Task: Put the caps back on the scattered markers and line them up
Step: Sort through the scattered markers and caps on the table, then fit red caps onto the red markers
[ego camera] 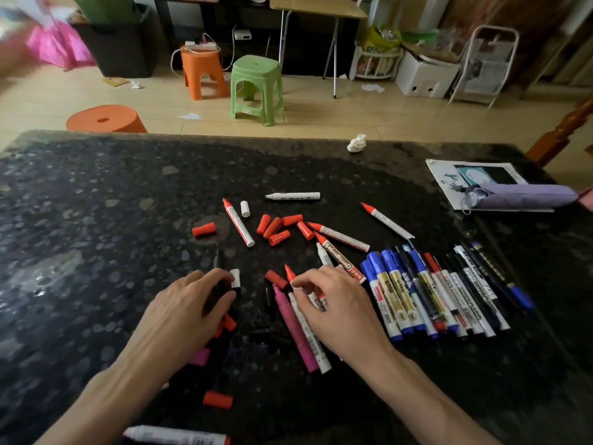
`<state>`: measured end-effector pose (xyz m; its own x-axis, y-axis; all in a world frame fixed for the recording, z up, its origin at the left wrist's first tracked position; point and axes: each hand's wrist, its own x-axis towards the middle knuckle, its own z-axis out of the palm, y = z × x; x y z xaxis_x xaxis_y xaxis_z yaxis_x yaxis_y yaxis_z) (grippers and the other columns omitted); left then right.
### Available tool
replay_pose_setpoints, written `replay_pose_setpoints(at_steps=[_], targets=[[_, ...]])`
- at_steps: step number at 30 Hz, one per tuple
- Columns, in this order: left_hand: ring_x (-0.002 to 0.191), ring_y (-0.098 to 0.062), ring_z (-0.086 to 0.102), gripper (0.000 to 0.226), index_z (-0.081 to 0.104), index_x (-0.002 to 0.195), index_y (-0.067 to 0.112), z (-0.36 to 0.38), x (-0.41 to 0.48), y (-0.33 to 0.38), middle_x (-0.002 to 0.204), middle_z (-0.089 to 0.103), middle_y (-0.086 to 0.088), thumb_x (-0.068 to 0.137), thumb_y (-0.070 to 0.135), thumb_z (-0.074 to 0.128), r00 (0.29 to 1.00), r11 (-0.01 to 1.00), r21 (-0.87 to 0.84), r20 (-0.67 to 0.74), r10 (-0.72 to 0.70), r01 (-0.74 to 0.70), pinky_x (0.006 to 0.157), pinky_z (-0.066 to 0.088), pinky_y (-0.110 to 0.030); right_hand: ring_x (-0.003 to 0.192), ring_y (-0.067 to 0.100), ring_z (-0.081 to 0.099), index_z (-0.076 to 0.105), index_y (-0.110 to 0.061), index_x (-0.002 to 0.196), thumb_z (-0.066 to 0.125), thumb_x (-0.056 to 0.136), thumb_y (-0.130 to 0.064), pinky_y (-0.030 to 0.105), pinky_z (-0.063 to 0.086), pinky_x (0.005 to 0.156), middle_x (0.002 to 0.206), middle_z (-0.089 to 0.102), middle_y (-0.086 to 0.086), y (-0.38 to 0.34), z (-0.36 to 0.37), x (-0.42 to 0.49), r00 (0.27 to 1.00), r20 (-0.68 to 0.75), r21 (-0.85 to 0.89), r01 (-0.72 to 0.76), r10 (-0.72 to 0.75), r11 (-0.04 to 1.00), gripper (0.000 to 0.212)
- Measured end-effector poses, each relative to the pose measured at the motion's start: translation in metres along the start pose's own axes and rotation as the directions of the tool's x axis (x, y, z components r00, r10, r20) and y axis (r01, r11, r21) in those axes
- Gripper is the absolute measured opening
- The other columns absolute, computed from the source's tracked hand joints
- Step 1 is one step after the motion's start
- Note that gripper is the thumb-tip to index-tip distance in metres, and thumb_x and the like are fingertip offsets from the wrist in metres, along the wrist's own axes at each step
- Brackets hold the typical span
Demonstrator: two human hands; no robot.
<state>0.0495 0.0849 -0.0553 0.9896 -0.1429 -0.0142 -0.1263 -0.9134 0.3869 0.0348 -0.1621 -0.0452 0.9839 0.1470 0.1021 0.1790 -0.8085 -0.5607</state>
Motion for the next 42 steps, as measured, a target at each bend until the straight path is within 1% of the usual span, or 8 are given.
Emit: replay_pose_setpoints(at_steps=[3, 8, 16, 24, 28, 32, 37, 42], targets=[[0.116, -0.016, 0.059, 0.042, 0.056, 0.137, 0.041, 0.001, 0.001, -0.003, 0.120, 0.064, 0.010, 0.099, 0.055, 0.044, 0.999, 1.000, 0.005, 0.037, -0.009, 0.009, 0.093, 0.048, -0.030, 0.102, 0.000, 0.055, 0.071, -0.031, 0.116, 0.060, 0.102, -0.035, 0.018, 0.047, 0.091, 0.103, 0.062, -0.018, 0.002, 0.001, 0.002, 1.000, 0.002, -0.001, -0.009, 0.009, 1.000, 0.018], [0.121, -0.017, 0.058, 0.045, 0.053, 0.143, 0.040, 0.003, 0.003, -0.007, 0.123, 0.063, 0.010, 0.102, 0.050, 0.040, 0.998, 0.999, -0.032, 0.052, -0.032, 0.034, 0.099, 0.045, -0.032, 0.103, -0.001, 0.054, 0.071, -0.032, 0.113, 0.064, 0.100, -0.035, 0.012, 0.040, 0.086, 0.103, 0.063, -0.018, 0.007, -0.002, 0.006, 0.998, -0.032, -0.016, -0.054, 0.054, 0.998, 0.015], [0.110, -0.015, 0.063, 0.045, 0.053, 0.140, 0.037, -0.006, -0.002, -0.006, 0.109, 0.067, 0.013, 0.097, 0.051, 0.048, 1.000, 0.999, -0.032, -0.003, -0.026, 0.026, 0.085, 0.055, -0.036, 0.122, 0.019, 0.056, 0.063, -0.021, 0.133, 0.068, 0.099, -0.029, 0.030, 0.044, 0.093, 0.128, 0.065, 0.002, 0.062, -0.043, 0.092, 0.881, -0.365, -0.151, -0.375, 0.301, 0.915, 0.036], [0.098, -0.008, 0.056, 0.032, 0.065, 0.129, 0.031, -0.011, 0.000, 0.007, 0.099, 0.061, 0.015, 0.097, 0.032, 0.062, 0.989, 0.991, -0.099, -0.124, 0.077, -0.089, 0.078, 0.041, -0.028, 0.132, 0.032, 0.052, 0.058, -0.017, 0.139, 0.079, 0.090, -0.040, 0.047, 0.039, 0.109, 0.138, 0.062, 0.012, 0.103, -0.051, 0.139, 0.773, -0.306, -0.263, -0.630, 0.556, 0.731, 0.058], [0.099, -0.001, 0.056, 0.032, 0.066, 0.127, 0.031, -0.009, -0.001, 0.013, 0.102, 0.059, 0.020, 0.096, 0.027, 0.064, 0.975, 0.977, -0.126, -0.160, 0.152, -0.173, 0.079, 0.040, -0.020, 0.127, 0.029, 0.058, 0.065, -0.020, 0.130, 0.079, 0.090, -0.036, 0.045, 0.039, 0.107, 0.132, 0.066, 0.008, 0.120, -0.049, 0.140, 0.733, -0.285, -0.196, -0.675, 0.617, 0.711, 0.046], [0.102, -0.002, 0.062, 0.032, 0.064, 0.123, 0.042, -0.005, -0.001, 0.022, 0.105, 0.062, 0.022, 0.096, 0.026, 0.064, 0.976, 0.948, -0.254, -0.158, 0.153, -0.190, 0.081, 0.044, -0.013, 0.112, 0.021, 0.065, 0.072, -0.024, 0.116, 0.073, 0.096, -0.028, 0.041, 0.040, 0.101, 0.113, 0.074, 0.001, 0.111, -0.045, 0.136, 0.826, -0.301, -0.194, -0.542, 0.477, 0.817, 0.020], [0.106, -0.008, 0.068, 0.030, 0.065, 0.126, 0.038, -0.004, 0.004, 0.021, 0.113, 0.071, 0.018, 0.098, 0.030, 0.062, 0.983, 0.871, -0.469, -0.166, 0.075, -0.146, 0.091, 0.053, -0.027, 0.093, 0.006, 0.071, 0.077, -0.022, 0.107, 0.077, 0.093, -0.028, 0.029, 0.057, 0.088, 0.098, 0.077, -0.008, 0.053, -0.033, 0.123, 0.928, -0.291, 0.298, -0.144, 0.234, 0.943, 0.015], [0.115, -0.003, 0.067, 0.047, 0.057, 0.143, 0.026, -0.013, 0.007, 0.020, 0.122, 0.072, 0.013, 0.098, 0.040, 0.055, 0.995, 0.769, -0.634, -0.101, 0.022, -0.082, 0.095, 0.053, -0.022, 0.085, 0.019, 0.075, 0.073, 0.003, 0.112, 0.078, 0.091, -0.006, 0.028, 0.064, 0.074, 0.100, 0.078, 0.014, -0.036, -0.002, 0.103, 0.961, 0.169, 0.837, -0.256, 0.217, 0.483, 0.024]])
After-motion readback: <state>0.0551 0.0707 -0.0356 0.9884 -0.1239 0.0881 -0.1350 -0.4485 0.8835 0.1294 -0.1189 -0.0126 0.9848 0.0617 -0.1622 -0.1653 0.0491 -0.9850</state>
